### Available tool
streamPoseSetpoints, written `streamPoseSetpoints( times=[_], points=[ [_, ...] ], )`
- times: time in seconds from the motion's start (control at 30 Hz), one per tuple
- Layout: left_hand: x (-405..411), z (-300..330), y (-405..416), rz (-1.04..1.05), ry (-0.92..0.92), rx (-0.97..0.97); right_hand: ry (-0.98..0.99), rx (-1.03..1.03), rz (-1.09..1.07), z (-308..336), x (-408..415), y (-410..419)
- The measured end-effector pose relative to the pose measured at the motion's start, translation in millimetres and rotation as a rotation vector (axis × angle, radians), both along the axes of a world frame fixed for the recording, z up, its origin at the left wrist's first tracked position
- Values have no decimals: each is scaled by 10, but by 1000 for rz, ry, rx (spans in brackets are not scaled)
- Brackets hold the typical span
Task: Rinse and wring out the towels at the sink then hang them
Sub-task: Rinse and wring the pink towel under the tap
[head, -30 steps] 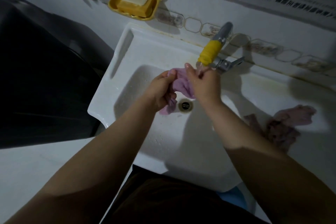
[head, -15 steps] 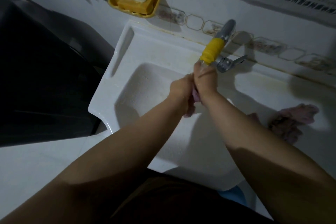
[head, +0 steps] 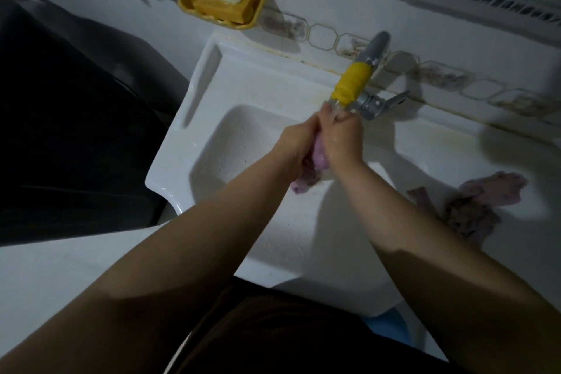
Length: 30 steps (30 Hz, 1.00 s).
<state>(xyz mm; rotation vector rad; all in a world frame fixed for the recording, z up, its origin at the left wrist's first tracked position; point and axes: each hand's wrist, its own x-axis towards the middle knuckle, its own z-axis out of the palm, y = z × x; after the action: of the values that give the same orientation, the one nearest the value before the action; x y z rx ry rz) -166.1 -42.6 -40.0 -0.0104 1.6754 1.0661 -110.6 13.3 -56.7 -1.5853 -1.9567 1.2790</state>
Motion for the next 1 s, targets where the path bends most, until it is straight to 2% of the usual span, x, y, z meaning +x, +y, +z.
streamPoseSetpoints(
  times=[0.13,0.23,0.3,0.33,0.4,0.47,0.53,0.57,0.63,0.67,0.7,0.73,0.8,0.9,1.0],
  points=[
    [-78,134,-54,17,-177,167,-125,-56,-15,-276,417,371],
    [-143,181,-187,118,-464,247,-307,41,14,-303,634,291],
    [-111,185,-245,214,-577,304,-241,134,13,-235,653,140],
    [-77,210,-260,256,-605,330,-174,97,53,-115,619,32],
    [-25,242,-270,297,-618,366,-135,-99,240,36,531,-184],
    [-12,269,-282,249,-562,373,-120,-242,398,104,504,-318],
    [-86,305,-314,102,-454,356,-64,-249,392,165,485,-310],
    [-149,318,-327,-14,-343,323,-66,-200,420,200,481,-282],
    [-293,324,-351,-279,37,197,-120,-93,566,294,466,-249],
    [-366,282,-342,-369,234,150,-147,-47,652,389,447,-249],
    [-430,231,-336,-410,347,142,-182,10,732,443,424,-244],
    [-471,186,-337,-422,350,163,-223,72,808,517,400,-239],
    [-488,81,-344,-448,208,240,-303,162,903,640,372,-195],
    [-405,-93,-329,-504,51,317,-364,188,846,741,360,-63],
    [-322,-202,-323,-536,184,318,-413,159,715,733,380,71]
  ],
)
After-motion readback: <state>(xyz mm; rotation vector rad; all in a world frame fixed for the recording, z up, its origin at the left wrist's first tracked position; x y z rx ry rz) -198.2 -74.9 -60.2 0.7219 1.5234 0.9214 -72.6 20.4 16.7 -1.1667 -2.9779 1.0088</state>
